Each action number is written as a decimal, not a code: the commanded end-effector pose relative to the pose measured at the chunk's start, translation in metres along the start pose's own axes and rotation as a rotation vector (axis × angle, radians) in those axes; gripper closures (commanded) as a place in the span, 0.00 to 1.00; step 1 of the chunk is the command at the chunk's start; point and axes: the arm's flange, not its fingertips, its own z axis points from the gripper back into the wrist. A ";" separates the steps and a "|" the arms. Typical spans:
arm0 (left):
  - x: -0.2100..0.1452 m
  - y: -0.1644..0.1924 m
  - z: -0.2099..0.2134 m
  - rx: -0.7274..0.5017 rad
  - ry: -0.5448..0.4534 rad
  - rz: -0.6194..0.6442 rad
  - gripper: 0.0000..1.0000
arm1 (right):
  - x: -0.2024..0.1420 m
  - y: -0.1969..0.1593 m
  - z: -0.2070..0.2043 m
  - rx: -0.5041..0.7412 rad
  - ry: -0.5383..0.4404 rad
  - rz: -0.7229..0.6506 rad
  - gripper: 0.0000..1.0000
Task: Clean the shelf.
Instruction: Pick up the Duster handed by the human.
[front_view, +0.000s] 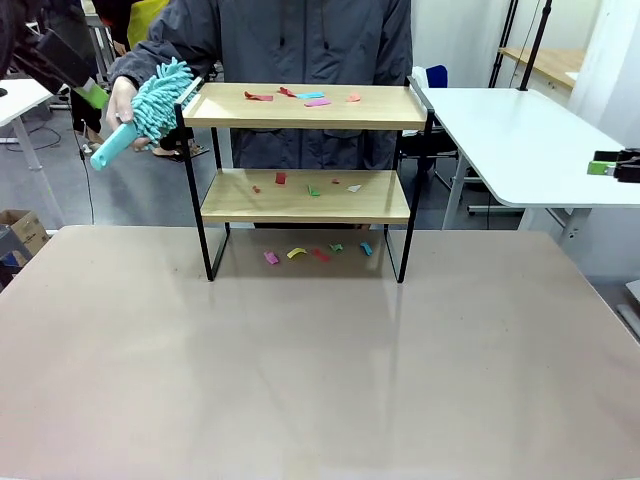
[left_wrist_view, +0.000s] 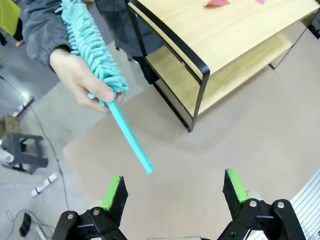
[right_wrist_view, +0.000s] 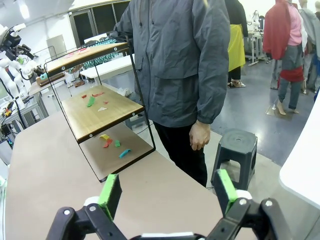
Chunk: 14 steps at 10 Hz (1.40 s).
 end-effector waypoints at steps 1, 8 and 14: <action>-0.003 -0.001 0.003 0.012 0.015 0.016 0.00 | 0.002 0.002 0.000 0.002 0.008 0.004 0.00; 0.010 -0.006 -0.084 0.253 0.049 0.192 0.00 | 0.002 0.002 0.000 0.002 0.008 0.004 0.00; -0.005 0.008 -0.132 0.202 0.131 0.236 0.00 | 0.002 0.002 0.000 0.002 0.008 0.004 0.00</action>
